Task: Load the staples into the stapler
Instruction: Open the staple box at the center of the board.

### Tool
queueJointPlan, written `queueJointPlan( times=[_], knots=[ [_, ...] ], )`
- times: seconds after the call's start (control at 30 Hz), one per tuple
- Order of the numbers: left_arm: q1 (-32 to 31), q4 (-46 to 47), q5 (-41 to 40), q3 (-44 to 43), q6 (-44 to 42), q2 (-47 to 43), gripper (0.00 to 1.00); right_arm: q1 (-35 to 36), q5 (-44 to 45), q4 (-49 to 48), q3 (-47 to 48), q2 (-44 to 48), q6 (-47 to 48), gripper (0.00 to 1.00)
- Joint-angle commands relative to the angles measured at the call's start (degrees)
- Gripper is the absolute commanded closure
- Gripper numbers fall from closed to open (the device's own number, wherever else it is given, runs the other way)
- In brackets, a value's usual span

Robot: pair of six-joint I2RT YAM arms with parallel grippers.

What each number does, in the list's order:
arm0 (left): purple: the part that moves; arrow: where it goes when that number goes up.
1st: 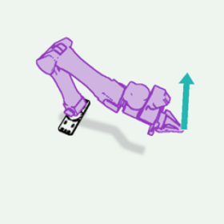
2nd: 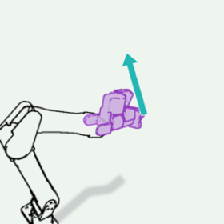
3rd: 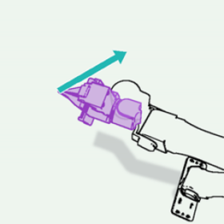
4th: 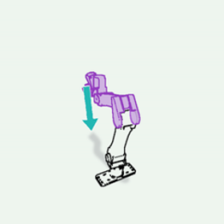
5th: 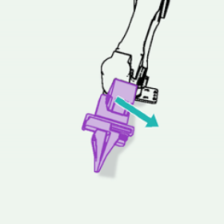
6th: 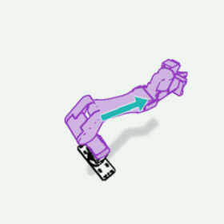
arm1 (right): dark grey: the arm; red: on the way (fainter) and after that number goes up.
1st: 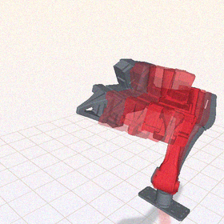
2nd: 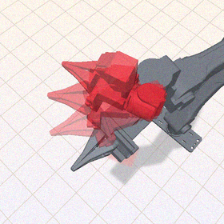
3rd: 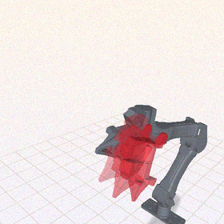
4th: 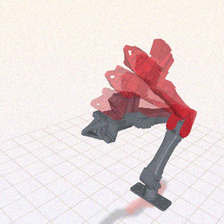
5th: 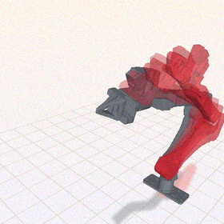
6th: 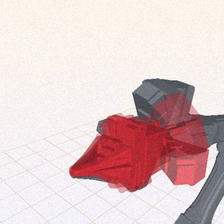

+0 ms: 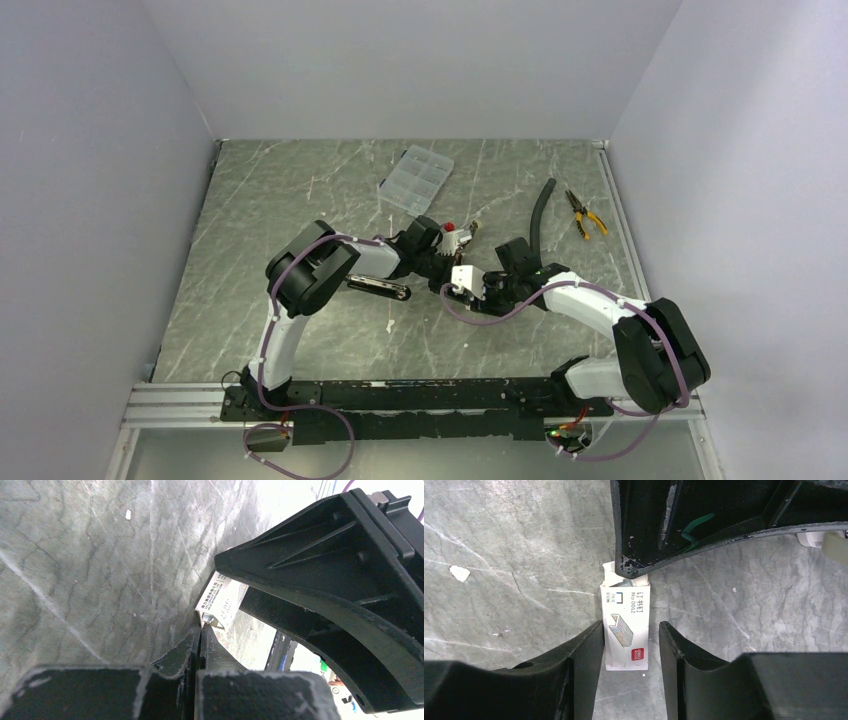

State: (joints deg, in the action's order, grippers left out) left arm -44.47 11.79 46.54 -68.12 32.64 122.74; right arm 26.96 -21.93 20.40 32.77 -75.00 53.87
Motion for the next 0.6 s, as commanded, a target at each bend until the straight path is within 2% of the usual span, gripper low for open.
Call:
queueJointPlan(
  times=[0.0,0.2,0.57],
  knots=[
    [-0.6,-4.5,-1.2,-1.7,-1.4,1.2,0.97,-0.2,2.7,3.9,-1.6,-1.0,1.5,0.52],
    [-0.6,-9.7,-3.9,-3.5,-3.1,0.6,0.97,-0.5,2.3,6.0,-0.7,-1.8,2.8,0.55],
    [-0.6,-13.7,-7.5,-3.6,-5.4,-0.9,0.97,-1.6,1.4,9.7,0.9,-3.7,4.7,0.61]
  ],
)
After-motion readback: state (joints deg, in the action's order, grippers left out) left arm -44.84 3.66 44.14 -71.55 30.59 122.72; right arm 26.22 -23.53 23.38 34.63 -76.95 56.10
